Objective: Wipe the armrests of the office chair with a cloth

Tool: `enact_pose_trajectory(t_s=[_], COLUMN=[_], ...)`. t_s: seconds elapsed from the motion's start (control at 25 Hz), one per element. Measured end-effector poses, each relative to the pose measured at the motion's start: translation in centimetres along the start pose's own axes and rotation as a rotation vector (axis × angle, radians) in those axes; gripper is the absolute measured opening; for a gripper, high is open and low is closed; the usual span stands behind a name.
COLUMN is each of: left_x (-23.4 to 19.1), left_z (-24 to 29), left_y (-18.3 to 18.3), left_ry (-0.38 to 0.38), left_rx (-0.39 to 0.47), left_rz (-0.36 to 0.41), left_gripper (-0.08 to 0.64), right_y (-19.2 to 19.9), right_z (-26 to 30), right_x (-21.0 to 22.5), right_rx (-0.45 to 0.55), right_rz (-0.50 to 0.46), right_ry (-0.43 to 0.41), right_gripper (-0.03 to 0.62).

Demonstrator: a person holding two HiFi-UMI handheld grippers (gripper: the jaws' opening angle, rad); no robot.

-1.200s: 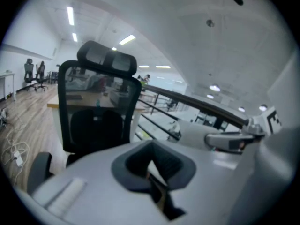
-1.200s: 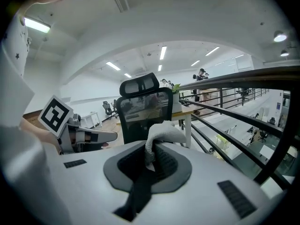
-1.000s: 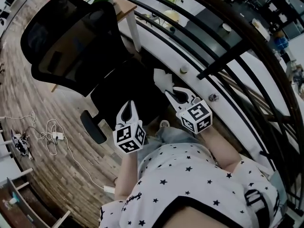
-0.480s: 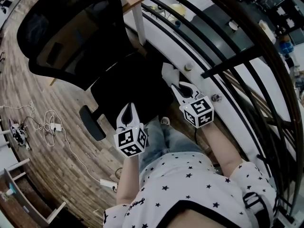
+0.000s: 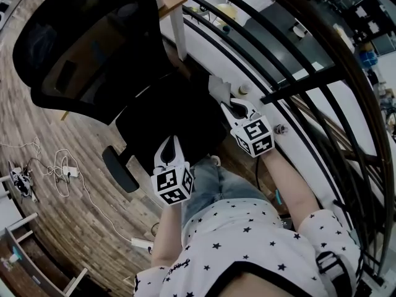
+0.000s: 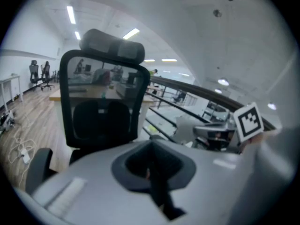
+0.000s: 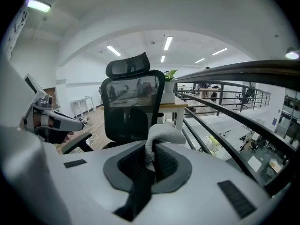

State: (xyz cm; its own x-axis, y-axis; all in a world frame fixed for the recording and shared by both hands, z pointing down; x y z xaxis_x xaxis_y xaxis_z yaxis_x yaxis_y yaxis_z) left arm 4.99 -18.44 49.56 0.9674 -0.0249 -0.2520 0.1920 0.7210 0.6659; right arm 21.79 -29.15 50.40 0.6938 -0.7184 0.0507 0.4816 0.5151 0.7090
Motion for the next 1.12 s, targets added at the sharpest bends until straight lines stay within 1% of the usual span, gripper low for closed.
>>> enact_pose_trajectory(t_s=[0.2, 0.52, 0.64, 0.76, 0.92, 1.12], left_x=[-0.7, -2.1, -2.5, -2.7, -3.3, -4.1], left_z=[1.8, 5.3, 6.3, 7.1, 8.0, 8.9], left_y=[-0.9, -1.4, -1.6, -2.0, -2.2, -2.2], left_ry=[0.021, 0.038, 0.045, 0.058, 0.065, 0.073], left_rx=[-0.02, -0.09, -0.107, -0.118, -0.133, -0.16], left_rz=[0.013, 0.027, 0.026, 0.031, 0.036, 0.042], left_gripper=[0.006, 0.006, 0.006, 0.006, 0.006, 0.006], right_y=[-1.0, -1.5, -2.0, -2.3, -2.3, -3.0], right_z=[3.0, 8.2, 10.0, 11.7, 13.9, 16.6], right_x=[1.6, 4.1, 5.0, 5.9, 6.6, 7.4], right_rx=[-0.038, -0.117, -0.13, -0.144, -0.193, -0.22], right_rz=[-0.049, -0.079, -0.098, -0.128, -0.178, -0.232], right_ry=[0.028, 0.045, 0.064, 0.081, 0.092, 0.12], right_gripper=[0.031, 0.031, 0.031, 0.031, 0.031, 0.031])
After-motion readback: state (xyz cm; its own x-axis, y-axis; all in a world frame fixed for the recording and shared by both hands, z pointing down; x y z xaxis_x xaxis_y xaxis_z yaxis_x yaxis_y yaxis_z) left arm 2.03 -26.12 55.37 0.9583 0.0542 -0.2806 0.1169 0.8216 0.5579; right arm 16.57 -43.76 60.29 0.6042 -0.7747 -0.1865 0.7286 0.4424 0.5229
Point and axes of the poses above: the fingertips, and each gripper's own axes: z forward along the fingers, x to its right, y out of its underside, the point moved 2 cm from there along -z, backward along the fingers, and after that the axes turned 13 degrees about -x, right-handed, at the moved point
